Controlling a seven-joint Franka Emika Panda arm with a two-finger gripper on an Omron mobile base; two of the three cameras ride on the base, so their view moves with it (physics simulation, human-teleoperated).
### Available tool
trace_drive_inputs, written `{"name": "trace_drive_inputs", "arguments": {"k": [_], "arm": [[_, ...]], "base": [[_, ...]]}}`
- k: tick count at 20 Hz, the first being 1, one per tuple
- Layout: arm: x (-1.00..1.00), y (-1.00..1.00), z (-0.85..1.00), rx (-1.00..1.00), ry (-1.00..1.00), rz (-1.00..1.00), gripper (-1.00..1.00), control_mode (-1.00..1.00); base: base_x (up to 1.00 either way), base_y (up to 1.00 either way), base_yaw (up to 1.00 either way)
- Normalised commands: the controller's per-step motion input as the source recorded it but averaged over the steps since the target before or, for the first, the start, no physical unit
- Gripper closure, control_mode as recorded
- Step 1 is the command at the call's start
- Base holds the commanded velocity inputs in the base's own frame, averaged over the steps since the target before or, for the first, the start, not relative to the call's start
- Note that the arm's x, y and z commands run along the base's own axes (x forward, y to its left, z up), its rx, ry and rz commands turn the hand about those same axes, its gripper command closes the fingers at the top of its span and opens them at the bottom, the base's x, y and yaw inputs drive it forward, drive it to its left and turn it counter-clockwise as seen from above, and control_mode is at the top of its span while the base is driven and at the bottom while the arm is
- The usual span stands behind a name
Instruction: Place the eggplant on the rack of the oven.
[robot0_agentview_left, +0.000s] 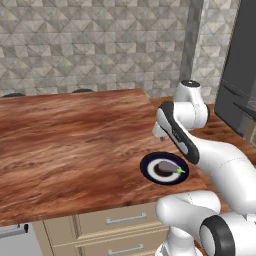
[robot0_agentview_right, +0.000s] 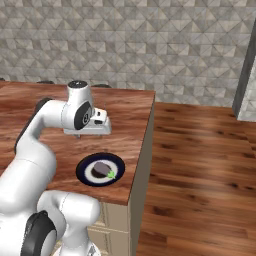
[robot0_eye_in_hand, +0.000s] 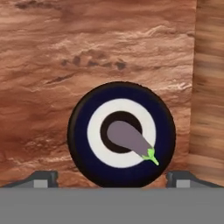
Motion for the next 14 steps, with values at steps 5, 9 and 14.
{"name": "trace_drive_inputs", "arguments": {"k": [5,9,14], "arm": [[0.06,-0.23,-0.71,-0.10,-0.02,0.13,-1.00,-1.00],[0.47,-0.10,-0.59,-0.03,0.01,0.10,-1.00,-1.00],[0.03,0.06,-0.43,0.00,0.13,0.07,-1.00,-1.00]], "base": [[0.00,0.00,0.00],[0.00,0.00,0.00],[0.00,0.00,0.00]]}}
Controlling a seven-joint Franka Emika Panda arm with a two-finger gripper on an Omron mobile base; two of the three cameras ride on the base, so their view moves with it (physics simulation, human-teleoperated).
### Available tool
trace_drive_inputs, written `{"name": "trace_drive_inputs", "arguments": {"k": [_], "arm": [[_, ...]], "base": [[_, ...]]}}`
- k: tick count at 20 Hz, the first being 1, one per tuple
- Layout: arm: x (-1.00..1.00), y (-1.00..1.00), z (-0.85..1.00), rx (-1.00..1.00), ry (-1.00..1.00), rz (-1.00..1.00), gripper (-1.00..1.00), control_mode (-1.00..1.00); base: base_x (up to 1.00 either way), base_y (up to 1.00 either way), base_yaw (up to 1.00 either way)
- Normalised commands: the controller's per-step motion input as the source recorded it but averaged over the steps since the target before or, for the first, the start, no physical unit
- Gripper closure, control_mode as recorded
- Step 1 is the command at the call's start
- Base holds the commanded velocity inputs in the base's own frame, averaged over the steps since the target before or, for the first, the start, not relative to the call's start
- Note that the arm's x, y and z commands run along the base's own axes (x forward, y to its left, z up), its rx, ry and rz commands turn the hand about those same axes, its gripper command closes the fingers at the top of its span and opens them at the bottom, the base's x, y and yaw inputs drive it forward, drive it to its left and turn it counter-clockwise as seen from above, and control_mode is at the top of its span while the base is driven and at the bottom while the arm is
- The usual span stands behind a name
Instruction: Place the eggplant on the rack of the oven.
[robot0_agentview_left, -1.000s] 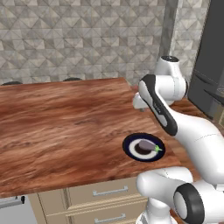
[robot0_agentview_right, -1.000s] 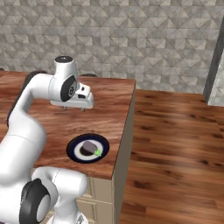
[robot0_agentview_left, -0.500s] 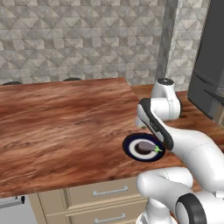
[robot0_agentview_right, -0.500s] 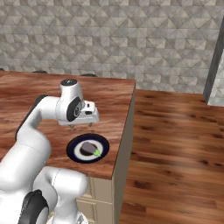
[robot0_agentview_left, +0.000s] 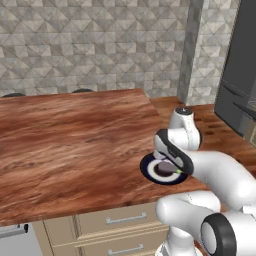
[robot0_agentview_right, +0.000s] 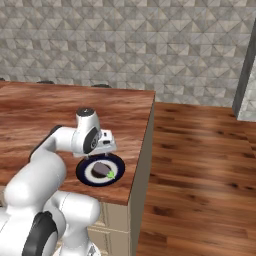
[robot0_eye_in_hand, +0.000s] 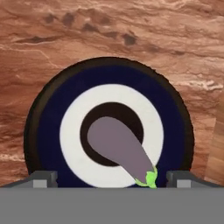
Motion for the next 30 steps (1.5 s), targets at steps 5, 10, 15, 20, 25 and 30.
{"name": "trace_drive_inputs", "arguments": {"k": [5,10,15,20,25,30], "arm": [[0.00,0.00,-0.36,0.00,0.11,0.09,-1.00,-1.00],[0.26,0.00,-0.37,-0.03,0.02,0.07,-1.00,-1.00],[0.29,0.00,-0.39,-0.03,0.03,0.05,-1.00,-1.00],[0.00,0.00,-0.47,-0.02,0.04,0.02,-1.00,-1.00],[0.00,0.00,-0.22,0.00,0.00,0.04,-1.00,-1.00],[0.00,0.00,-0.11,0.00,0.00,0.04,1.00,-1.00]], "base": [[0.00,0.00,0.00],[0.00,0.00,0.00],[0.00,0.00,0.00],[0.00,0.00,0.00],[0.00,0.00,0.00],[0.00,0.00,0.00]]}}
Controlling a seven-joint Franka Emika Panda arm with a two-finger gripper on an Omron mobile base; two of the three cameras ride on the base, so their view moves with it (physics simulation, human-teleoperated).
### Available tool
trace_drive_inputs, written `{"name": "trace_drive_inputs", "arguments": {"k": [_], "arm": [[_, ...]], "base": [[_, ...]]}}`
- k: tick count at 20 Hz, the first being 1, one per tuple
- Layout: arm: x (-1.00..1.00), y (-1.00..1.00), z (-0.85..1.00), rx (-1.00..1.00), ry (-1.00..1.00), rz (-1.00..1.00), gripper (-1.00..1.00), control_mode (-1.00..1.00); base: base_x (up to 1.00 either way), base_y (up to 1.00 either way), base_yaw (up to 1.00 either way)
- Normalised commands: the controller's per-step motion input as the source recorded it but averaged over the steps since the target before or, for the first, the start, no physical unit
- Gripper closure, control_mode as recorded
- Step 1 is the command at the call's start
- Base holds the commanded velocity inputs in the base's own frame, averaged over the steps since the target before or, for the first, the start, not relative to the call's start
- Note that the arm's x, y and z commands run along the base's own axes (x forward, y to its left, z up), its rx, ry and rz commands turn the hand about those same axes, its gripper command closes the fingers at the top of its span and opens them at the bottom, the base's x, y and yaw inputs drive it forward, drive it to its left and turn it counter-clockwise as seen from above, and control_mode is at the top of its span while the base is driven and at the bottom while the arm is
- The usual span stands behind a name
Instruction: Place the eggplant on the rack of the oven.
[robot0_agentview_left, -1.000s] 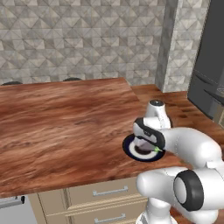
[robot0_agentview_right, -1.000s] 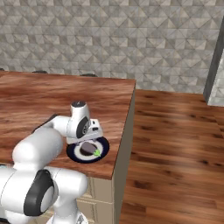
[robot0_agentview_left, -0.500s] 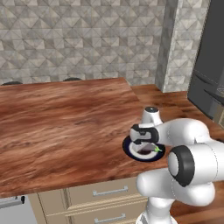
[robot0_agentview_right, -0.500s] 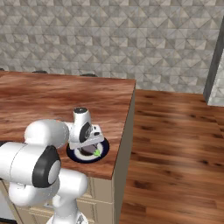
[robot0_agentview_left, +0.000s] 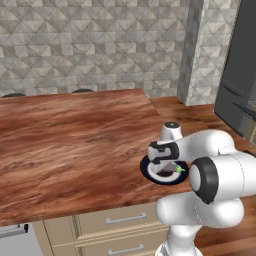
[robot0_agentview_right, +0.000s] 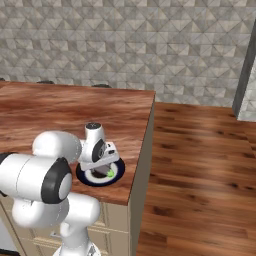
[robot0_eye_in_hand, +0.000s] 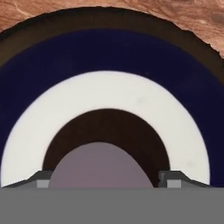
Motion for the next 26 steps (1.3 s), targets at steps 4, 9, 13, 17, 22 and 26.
{"name": "trace_drive_inputs", "arguments": {"k": [4,9,13,17,22,26], "arm": [[0.00,0.00,-0.02,0.00,0.00,0.02,1.00,-1.00],[0.00,0.00,0.10,0.00,0.00,0.00,1.00,-1.00],[-0.13,0.02,0.44,0.00,0.00,0.00,1.00,-1.00],[-0.21,0.11,0.58,0.00,0.00,0.00,1.00,-1.00],[-0.24,0.09,0.67,0.00,-0.02,0.00,1.00,-1.00],[-0.22,0.05,0.71,0.00,0.00,0.00,1.00,-1.00]], "base": [[0.00,0.00,0.00],[0.00,0.00,0.00],[0.00,0.00,0.00],[0.00,0.00,0.00],[0.00,0.00,0.00],[0.00,0.00,0.00]]}}
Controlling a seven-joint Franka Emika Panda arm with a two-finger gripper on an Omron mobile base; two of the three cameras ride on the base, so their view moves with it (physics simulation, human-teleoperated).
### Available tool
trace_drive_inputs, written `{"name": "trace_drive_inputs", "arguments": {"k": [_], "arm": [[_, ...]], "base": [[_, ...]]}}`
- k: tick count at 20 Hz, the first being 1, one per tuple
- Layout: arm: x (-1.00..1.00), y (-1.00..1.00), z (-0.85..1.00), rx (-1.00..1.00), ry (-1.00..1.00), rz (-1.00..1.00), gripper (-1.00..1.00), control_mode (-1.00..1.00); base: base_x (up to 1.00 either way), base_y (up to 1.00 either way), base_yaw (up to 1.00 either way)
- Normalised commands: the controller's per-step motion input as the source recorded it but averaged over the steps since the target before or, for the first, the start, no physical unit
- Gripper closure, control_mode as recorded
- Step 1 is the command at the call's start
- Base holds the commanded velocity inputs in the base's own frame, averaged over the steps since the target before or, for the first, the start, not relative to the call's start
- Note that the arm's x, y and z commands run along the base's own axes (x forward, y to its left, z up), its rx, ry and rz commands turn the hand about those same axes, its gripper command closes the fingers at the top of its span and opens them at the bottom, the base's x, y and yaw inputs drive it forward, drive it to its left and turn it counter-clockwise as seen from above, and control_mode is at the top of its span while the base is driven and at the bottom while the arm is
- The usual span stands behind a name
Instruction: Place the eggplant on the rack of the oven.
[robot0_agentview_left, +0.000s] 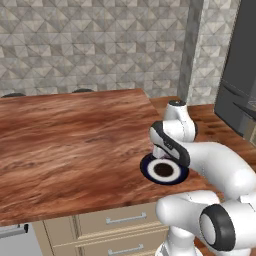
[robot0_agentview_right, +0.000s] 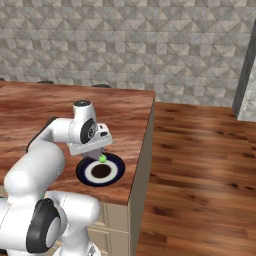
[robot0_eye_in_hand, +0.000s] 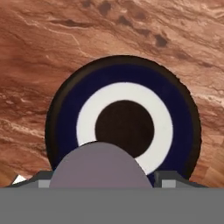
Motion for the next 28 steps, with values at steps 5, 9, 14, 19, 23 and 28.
{"name": "trace_drive_inputs", "arguments": {"k": [5,9,14,19,23,28], "arm": [[-0.32,0.05,0.56,0.00,0.00,0.00,1.00,-1.00],[-0.31,0.05,0.42,0.00,0.00,0.00,1.00,-1.00],[-0.42,0.03,0.46,0.00,0.00,0.00,1.00,-1.00],[-0.51,0.00,0.31,0.00,0.00,-0.03,1.00,-1.00],[-0.51,0.00,0.12,0.00,0.00,-0.09,1.00,-1.00],[-0.28,0.00,0.01,0.00,-0.01,-0.12,1.00,-1.00]], "base": [[0.00,0.00,0.00],[0.00,0.00,0.00],[0.00,0.00,0.00],[0.00,0.00,0.00],[0.00,0.00,0.00],[0.00,0.00,0.00]]}}
